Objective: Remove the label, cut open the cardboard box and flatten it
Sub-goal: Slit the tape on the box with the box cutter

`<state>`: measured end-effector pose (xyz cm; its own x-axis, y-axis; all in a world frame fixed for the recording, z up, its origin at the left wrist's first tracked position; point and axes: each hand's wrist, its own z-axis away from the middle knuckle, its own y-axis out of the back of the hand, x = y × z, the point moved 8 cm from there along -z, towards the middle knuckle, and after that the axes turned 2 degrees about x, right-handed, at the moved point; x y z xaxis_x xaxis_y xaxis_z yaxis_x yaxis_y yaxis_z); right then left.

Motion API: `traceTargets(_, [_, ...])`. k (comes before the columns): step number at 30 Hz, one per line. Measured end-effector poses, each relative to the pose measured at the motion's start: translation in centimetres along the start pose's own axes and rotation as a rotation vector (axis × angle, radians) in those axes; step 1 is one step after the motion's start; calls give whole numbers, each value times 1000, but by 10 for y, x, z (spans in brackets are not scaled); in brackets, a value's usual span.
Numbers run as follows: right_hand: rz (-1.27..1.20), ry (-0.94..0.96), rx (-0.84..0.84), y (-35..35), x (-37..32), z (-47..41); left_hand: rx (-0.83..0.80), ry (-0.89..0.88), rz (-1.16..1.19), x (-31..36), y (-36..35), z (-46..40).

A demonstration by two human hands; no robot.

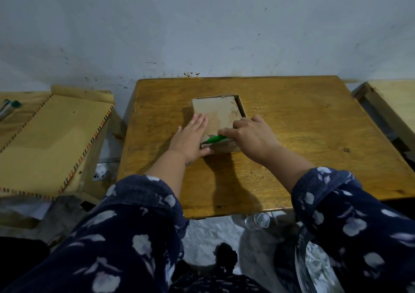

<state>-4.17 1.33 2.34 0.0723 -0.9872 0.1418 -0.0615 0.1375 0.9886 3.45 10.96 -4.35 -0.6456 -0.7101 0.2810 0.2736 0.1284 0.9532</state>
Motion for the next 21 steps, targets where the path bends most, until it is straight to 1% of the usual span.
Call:
traceTargets(12, [48, -30, -23, -3, 15, 6, -35, -12, -68, -1, 1, -1])
traceTargets(16, [41, -76, -39, 0, 40, 17, -41, -11, -78, -1, 0, -1])
traceTargets(21, [87, -136, -61, -2, 73, 36, -44, -2, -83, -1, -2, -3])
